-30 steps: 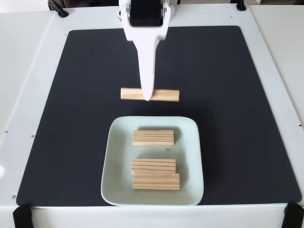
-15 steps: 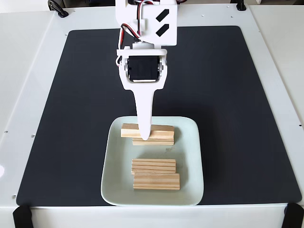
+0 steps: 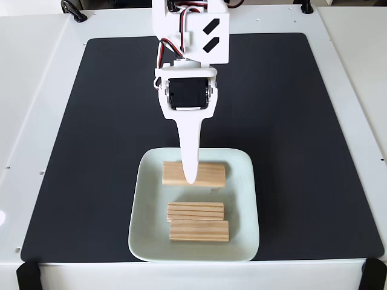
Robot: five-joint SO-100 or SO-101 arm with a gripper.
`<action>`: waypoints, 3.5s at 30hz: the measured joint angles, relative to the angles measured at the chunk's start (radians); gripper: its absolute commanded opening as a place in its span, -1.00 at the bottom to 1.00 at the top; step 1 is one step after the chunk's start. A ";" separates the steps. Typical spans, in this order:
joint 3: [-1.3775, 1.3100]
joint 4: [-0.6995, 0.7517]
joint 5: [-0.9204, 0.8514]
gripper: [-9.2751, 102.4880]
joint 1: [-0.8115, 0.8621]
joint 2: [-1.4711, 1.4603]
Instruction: Pick up the wooden block and place them on the plate.
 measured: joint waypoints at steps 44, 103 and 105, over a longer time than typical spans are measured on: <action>1.272 -0.626 0.003 -0.84 -0.080 1.172; 2.370 -0.255 0.124 -0.84 -0.057 2.399; 2.370 -0.238 0.124 -0.84 -0.057 2.399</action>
